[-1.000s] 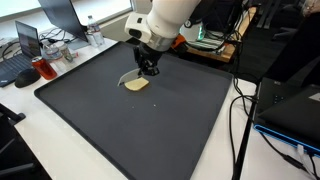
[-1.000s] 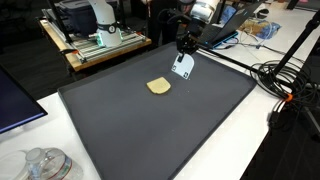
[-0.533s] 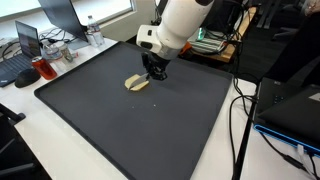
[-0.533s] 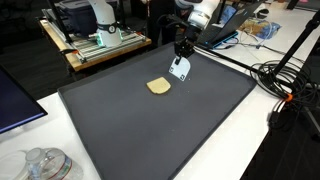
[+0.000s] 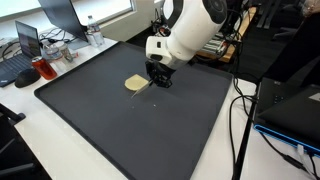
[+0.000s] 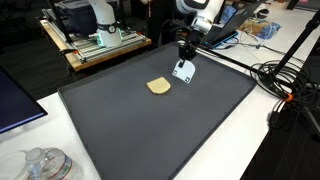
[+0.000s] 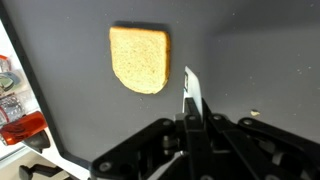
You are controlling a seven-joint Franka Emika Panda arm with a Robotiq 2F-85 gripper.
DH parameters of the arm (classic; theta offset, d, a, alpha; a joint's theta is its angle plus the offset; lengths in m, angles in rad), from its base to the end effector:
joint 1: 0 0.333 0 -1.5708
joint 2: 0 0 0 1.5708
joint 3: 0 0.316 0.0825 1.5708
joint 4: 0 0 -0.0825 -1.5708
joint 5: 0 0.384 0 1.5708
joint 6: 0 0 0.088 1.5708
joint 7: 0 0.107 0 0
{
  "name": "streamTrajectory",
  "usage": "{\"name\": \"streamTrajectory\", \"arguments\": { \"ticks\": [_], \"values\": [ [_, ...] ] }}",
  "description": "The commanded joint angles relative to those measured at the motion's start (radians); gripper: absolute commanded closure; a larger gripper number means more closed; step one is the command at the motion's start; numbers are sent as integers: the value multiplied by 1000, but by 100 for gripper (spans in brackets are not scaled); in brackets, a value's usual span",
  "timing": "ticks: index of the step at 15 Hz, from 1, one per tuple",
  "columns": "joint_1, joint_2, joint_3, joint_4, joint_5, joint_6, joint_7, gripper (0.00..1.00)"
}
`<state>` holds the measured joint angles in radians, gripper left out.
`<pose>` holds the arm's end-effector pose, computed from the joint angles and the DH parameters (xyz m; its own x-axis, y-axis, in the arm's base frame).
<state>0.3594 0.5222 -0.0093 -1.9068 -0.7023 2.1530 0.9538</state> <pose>0.5778 0.1830 0.2087 0.9868 -0.0818 0.1395 -0.1450 -0.8295 0.5394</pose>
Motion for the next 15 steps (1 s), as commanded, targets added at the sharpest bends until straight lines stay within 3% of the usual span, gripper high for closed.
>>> {"name": "streamTrajectory", "arguments": {
  "ticks": [1, 6, 15],
  "values": [
    [-29, 36, 8, 86, 15, -16, -34, 99],
    [-113, 63, 5, 176, 122, -20, -156, 99],
    [-303, 45, -31, 242, 517, -15, -414, 99]
  ]
}}
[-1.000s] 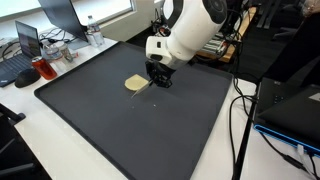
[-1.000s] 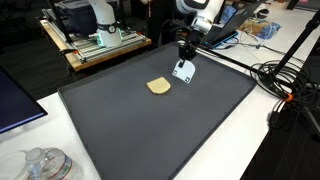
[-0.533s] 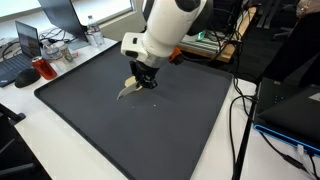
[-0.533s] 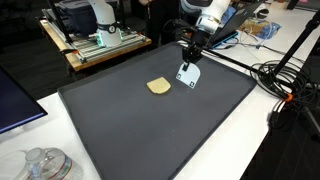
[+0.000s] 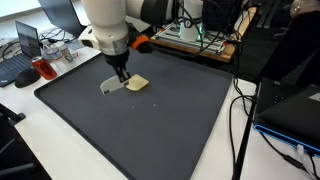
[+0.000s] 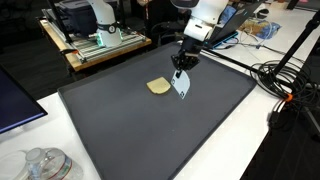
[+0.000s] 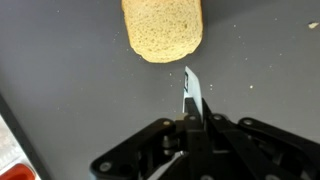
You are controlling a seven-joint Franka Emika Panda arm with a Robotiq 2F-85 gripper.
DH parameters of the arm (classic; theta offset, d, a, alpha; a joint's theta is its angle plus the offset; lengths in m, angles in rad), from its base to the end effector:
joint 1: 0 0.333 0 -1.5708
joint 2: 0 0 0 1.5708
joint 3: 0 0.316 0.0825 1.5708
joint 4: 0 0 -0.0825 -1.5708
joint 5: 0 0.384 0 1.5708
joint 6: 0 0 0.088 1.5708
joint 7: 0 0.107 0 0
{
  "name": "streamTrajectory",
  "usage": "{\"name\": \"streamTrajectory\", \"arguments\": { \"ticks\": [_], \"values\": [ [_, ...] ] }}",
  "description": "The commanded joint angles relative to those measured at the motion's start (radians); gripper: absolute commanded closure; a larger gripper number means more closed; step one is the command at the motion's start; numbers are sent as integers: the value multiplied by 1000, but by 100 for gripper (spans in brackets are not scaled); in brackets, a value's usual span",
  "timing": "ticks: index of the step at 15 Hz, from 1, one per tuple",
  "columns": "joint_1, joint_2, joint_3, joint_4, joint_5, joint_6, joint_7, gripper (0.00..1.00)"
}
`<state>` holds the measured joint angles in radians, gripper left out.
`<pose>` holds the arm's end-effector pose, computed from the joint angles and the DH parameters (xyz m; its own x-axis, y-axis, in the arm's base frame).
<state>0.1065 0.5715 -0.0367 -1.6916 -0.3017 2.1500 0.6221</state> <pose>0.6643 0.0365 0.2582 0.9346 -0.3540 0.0348 -0.3492 -0.8943 0.2798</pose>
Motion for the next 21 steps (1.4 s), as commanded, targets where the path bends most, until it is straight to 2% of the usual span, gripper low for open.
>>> {"name": "streamTrajectory", "arguments": {
  "ticks": [1, 9, 15, 17, 18, 21],
  "values": [
    [-70, -8, -7, 27, 159, -7, -107, 99],
    [-246, -42, -12, 35, 458, -20, -359, 99],
    [-331, -136, -14, -51, 604, -12, -522, 99],
    [-341, -159, -20, -58, 626, -59, -541, 99],
    [-341, -168, -26, -48, 620, -133, -532, 99],
    [-331, -188, -35, -30, 612, -254, -521, 99]
  ]
}}
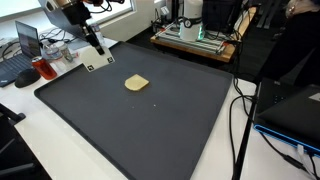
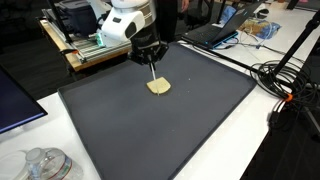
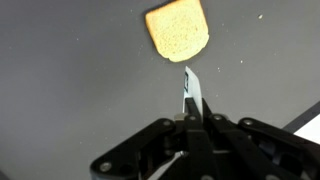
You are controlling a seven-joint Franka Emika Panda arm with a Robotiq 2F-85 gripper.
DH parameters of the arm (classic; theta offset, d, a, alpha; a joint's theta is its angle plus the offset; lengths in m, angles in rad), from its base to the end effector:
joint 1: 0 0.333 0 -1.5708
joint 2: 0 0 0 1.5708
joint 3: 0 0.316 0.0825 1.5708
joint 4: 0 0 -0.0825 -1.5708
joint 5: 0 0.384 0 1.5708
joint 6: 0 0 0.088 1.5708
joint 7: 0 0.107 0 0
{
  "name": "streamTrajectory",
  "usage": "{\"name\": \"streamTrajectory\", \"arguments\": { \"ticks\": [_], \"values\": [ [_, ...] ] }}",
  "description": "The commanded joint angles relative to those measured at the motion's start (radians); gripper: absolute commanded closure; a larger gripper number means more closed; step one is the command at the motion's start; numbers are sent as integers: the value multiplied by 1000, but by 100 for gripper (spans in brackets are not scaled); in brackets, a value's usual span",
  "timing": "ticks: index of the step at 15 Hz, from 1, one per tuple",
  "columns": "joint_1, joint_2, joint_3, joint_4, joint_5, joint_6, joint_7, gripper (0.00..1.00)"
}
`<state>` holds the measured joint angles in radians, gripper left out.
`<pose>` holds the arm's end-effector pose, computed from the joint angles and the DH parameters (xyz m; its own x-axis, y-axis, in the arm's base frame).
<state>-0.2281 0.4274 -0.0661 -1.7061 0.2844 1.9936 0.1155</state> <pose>0.6266 -0.1677 0.3352 0.8529 -0.4926 -0.1727 -0.5197 -0.8324 -0.1925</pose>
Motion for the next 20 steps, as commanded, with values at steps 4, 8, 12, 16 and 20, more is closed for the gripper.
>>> {"name": "streamTrajectory", "arguments": {
  "ticks": [4, 8, 12, 16, 20],
  "values": [
    [3, -55, -14, -32, 54, -139, -6, 99],
    [-25, -82, -33, -104, 117, -116, -41, 99],
    [-49, -109, -56, -193, 194, -32, -105, 99],
    [-79, -136, -59, -311, 295, 98, -223, 99],
    [-104, -157, -64, -428, 422, 202, -349, 99]
  ]
}}
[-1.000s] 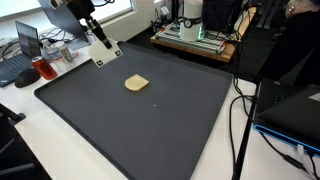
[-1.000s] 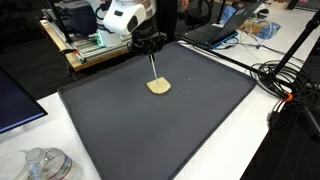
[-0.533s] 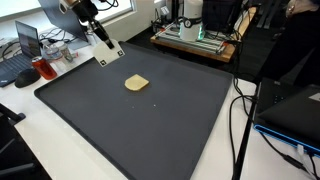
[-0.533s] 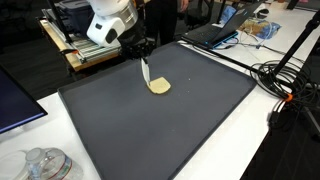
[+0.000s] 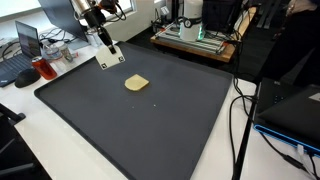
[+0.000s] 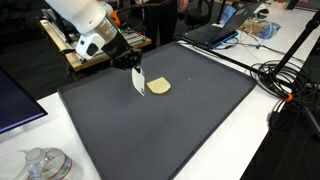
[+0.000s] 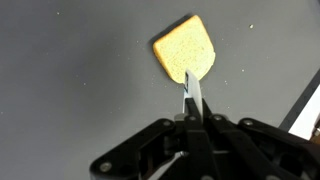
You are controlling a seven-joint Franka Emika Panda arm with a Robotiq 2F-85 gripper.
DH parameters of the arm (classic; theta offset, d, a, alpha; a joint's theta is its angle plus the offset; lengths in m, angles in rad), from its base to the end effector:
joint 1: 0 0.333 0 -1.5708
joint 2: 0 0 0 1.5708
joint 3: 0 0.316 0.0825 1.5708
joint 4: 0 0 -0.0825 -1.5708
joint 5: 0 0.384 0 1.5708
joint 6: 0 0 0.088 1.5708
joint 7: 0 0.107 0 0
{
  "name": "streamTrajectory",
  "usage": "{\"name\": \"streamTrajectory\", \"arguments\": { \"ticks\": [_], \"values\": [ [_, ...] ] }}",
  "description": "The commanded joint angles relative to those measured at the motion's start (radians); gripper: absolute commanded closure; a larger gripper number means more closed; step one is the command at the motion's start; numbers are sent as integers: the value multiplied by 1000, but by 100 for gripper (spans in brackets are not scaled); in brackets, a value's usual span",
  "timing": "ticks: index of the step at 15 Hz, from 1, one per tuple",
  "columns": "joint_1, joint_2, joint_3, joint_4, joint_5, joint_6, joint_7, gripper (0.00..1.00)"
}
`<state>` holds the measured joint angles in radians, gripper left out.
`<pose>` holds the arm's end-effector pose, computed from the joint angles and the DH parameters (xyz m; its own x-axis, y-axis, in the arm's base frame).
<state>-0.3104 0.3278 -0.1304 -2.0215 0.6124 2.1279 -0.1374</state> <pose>0.5354 -0.2226 0.2772 0.7835 -0.5816 -0.2187 -0.6147 -0.6741 -0.4095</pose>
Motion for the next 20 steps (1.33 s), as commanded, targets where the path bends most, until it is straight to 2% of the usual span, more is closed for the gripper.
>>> {"name": "streamTrajectory", "arguments": {
  "ticks": [1, 6, 8, 12, 15, 20],
  "values": [
    [-25, -64, -2, -141, 124, 95, -126, 99],
    [-16, -120, -22, -256, 229, 215, -204, 99],
    [5, -156, -22, -299, 219, 275, -198, 99],
    [81, -235, -14, -386, 129, 393, -90, 99],
    [149, -283, -2, -443, -3, 473, 68, 99],
    [239, -374, 29, -521, -385, 570, 438, 99]
  ]
}}
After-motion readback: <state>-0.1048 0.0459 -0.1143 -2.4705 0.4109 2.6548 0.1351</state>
